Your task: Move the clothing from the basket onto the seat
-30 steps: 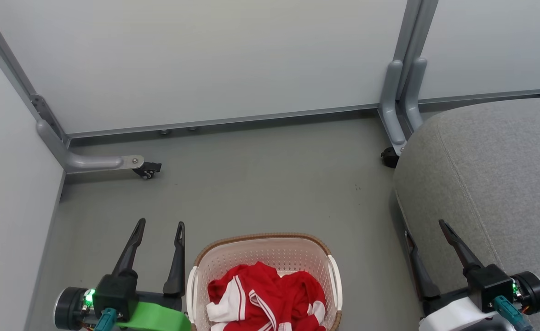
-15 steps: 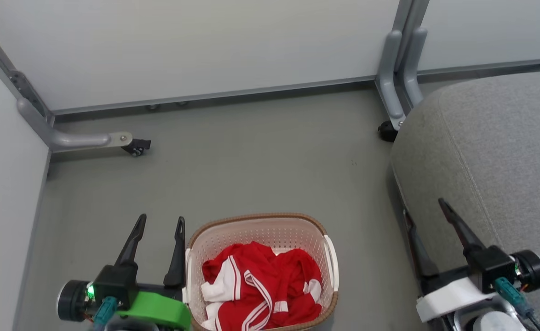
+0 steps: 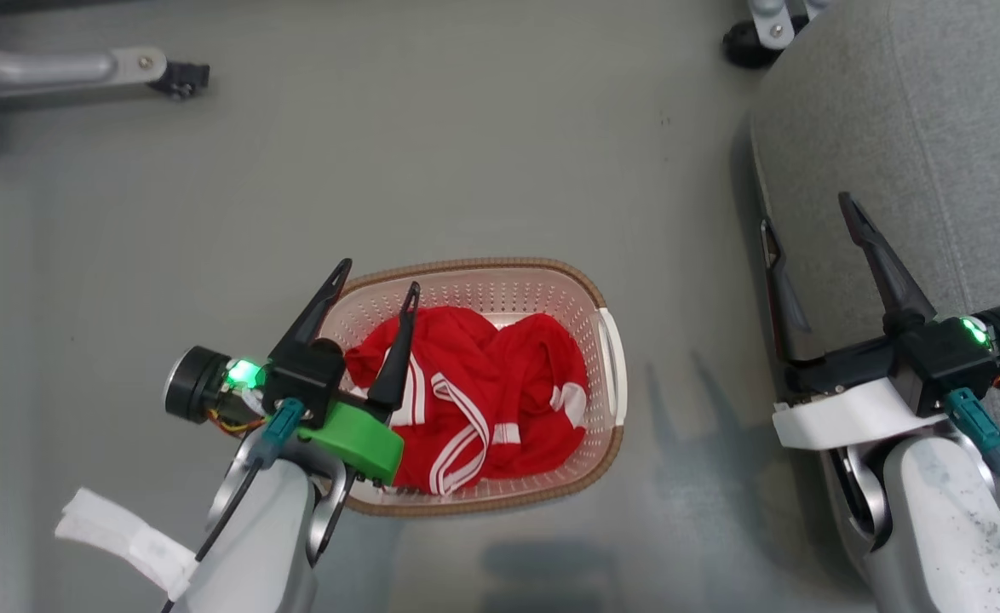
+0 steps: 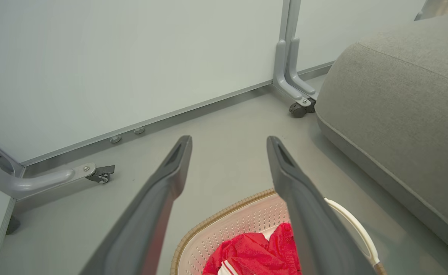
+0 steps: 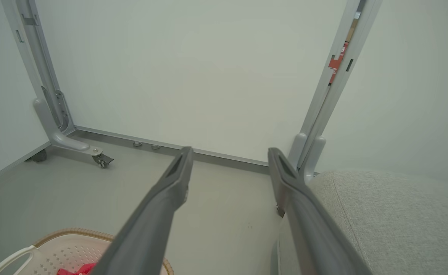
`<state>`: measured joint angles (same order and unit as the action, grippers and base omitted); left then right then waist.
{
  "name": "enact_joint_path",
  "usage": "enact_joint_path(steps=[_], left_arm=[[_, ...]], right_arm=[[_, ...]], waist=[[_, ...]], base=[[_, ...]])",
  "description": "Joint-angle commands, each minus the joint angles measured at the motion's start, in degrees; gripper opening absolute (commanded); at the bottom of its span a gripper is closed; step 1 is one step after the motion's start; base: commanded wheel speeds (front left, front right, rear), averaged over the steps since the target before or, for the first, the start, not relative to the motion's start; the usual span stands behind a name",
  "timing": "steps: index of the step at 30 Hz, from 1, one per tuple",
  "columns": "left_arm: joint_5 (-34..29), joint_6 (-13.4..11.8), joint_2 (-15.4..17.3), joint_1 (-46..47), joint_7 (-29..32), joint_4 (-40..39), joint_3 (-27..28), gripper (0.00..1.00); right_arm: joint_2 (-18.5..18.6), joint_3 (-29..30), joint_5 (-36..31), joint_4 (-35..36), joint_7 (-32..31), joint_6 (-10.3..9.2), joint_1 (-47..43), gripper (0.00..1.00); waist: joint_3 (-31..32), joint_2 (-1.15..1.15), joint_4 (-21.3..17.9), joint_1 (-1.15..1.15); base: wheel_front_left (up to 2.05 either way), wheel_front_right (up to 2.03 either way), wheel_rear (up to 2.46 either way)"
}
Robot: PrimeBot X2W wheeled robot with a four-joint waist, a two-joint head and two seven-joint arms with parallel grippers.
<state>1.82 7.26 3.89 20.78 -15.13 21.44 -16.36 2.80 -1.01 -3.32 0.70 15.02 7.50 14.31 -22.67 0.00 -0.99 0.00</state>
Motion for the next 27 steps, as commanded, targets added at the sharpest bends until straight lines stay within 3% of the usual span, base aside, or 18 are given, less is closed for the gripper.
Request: enact_joint_path(steps=[1, 15, 21, 27], left_arm=[[-1.27, 0.24, 1.17, 2.59, -0.02, 1.5, -1.3, 1.0], [-5.64, 0.19, 11.89, 21.87, -0.02, 19.79, -28.86, 1.0], [-9.6, 0.19, 14.45, 29.43, -0.02, 24.65, -39.71, 1.0], [-12.68, 0.18, 14.75, 34.84, -0.01, 29.53, -44.85, 1.0]], right_arm=[[0.14, 0.21, -0.54, 0.38, 0.21, -0.01, 1.64, 1.0], [0.11, -2.77, -0.99, 2.13, 0.16, -0.01, 8.23, 1.0], [0.11, -3.7, 0.81, 2.11, 0.16, -0.01, 9.17, 1.0], [0.07, -3.9, 2.82, 2.66, 0.16, -0.01, 10.31, 1.0]], waist=[[-11.07, 0.0, -0.39, 0.0], [-22.01, 0.0, -4.79, 0.0], [-25.42, 0.0, -7.29, 0.0], [-28.35, 0.0, -9.1, 0.0]], base=[[0.0, 0.0, 0.0], [0.0, 0.0, 0.0], [0.0, 0.0, 0.0], [0.0, 0.0, 0.0]])
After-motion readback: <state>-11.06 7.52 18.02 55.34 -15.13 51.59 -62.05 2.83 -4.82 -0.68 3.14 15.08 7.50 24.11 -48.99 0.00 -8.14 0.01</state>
